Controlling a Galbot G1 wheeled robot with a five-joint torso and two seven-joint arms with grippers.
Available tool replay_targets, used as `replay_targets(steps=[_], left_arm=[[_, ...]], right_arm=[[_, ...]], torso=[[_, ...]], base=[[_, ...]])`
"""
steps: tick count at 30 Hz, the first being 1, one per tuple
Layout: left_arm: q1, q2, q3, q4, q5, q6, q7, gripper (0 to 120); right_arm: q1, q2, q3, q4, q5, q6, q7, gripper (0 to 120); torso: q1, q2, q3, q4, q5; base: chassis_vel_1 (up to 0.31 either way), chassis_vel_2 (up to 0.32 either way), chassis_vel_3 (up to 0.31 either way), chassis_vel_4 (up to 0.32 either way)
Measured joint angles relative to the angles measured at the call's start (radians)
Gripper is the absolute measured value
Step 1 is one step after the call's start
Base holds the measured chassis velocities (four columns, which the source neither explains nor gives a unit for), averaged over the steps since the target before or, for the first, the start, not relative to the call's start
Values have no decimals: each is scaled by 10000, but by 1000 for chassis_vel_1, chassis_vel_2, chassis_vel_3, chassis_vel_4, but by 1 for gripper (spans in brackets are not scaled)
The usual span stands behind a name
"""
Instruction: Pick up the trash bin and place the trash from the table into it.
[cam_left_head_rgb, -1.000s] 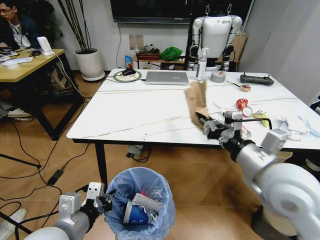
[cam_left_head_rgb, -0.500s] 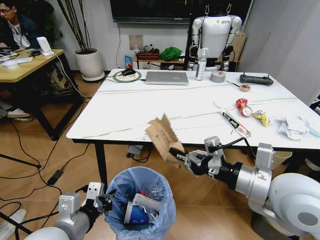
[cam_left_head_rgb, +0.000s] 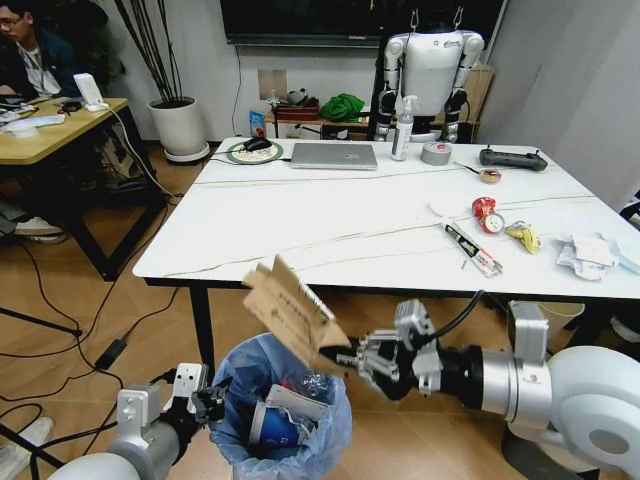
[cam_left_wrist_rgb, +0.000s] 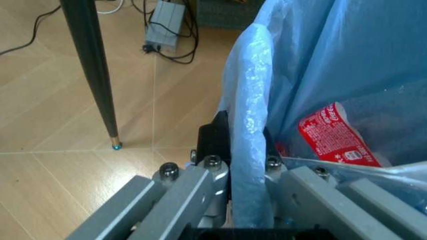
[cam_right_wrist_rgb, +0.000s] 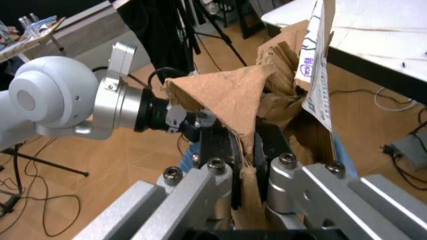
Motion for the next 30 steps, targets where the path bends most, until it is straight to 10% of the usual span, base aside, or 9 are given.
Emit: replay_targets(steps=[30], left_arm=[[-411, 137, 44, 0, -130, 0, 5, 0]], right_arm=[[-6, 58, -1113, -18, 644, -531, 766, 12]], torso=[[0, 0, 0, 0, -1]], base=[[0, 0, 0, 0]])
